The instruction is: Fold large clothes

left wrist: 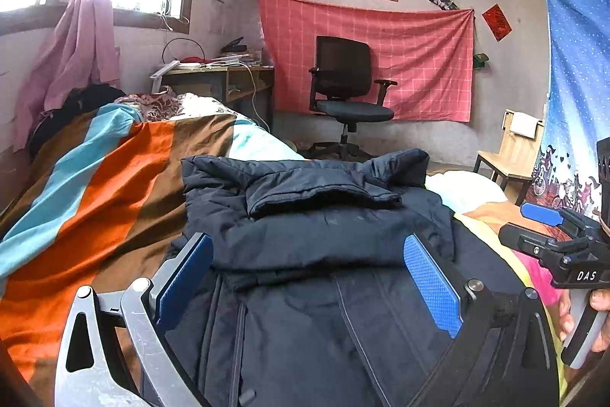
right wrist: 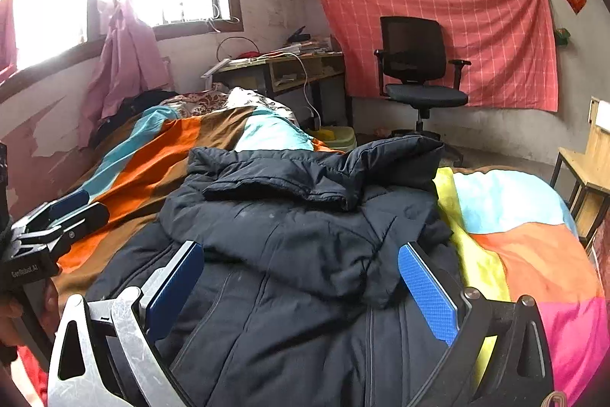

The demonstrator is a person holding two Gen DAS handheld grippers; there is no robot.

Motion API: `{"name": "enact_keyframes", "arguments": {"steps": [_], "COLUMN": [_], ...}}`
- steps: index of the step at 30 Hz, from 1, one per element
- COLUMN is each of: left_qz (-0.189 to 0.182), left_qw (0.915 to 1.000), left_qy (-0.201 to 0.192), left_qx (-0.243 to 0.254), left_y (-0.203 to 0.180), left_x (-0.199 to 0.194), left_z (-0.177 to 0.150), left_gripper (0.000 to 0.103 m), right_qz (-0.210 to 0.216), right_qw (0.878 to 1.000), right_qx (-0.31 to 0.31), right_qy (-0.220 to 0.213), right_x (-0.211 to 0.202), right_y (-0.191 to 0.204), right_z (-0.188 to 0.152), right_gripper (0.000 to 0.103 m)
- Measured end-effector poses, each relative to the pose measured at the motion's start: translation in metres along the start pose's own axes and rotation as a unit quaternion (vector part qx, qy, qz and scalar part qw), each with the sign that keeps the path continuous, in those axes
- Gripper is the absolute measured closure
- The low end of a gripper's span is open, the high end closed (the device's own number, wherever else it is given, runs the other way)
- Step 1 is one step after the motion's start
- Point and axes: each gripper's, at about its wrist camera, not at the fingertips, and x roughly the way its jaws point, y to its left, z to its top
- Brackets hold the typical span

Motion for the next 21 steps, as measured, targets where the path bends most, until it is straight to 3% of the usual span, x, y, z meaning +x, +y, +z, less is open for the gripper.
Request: {"name": "enact_keyframes", "arguments": {"steps": [16, 21], "left_qz": [0.005, -0.002], "left_qw": [0.9991, 0.9967], "left_qy": [0.016, 0.045], "left_qx": [0.038, 0.068], "left_y": [-0.026, -0.025], "left_x": [-0.054, -0.061], "left_z": [-0.043, -0.068], "left_gripper": [0.005, 0.005], "right_qz": [0.014, 0.004], "right_qw": [0.997, 0.993], "right_qx": [-0.073, -0.113], "right_qy": [0.003, 0.019], "right_x": [-0.073, -0.087], "right_y": [0.031, 0.035], "right_z": [-0.049, -0.066], "right_gripper": [0.000, 0.000]}}
